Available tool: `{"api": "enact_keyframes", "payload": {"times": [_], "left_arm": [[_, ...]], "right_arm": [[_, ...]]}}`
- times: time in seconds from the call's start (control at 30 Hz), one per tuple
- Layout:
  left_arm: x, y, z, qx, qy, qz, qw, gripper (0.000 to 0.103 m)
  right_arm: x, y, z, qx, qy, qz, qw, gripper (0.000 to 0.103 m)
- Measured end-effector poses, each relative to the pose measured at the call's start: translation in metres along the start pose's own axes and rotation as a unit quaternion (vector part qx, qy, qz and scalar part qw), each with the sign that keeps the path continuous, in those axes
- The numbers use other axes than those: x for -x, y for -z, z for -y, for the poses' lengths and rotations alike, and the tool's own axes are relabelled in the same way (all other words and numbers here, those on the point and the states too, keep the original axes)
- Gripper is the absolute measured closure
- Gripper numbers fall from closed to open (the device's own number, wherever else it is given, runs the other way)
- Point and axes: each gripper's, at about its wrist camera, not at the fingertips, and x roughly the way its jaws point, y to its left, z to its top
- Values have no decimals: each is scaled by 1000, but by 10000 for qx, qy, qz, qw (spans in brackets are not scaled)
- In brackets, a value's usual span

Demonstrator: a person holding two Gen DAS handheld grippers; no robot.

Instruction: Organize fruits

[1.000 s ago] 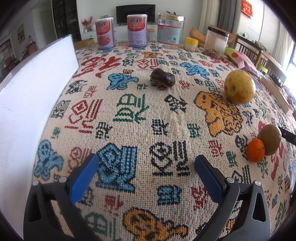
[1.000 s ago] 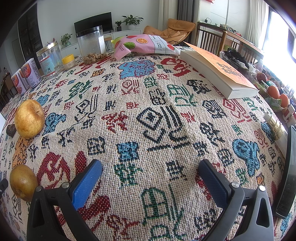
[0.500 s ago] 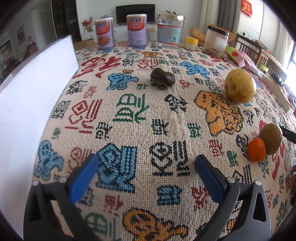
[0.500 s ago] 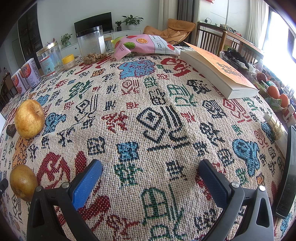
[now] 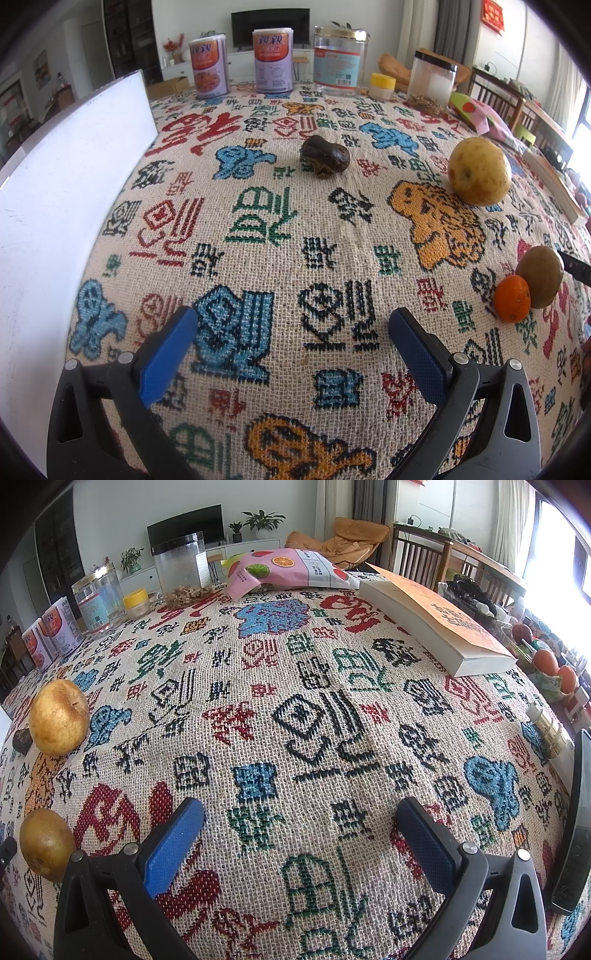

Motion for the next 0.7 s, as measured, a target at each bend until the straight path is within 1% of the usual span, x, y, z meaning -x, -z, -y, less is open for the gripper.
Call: {"api": "enact_keyframes", "payload": {"times": [0.7], "left_arm": [[0, 0, 0, -15, 28, -6, 10000, 1]], "right_arm": [[0, 0, 0, 2, -11, 2, 10000, 0]]}}
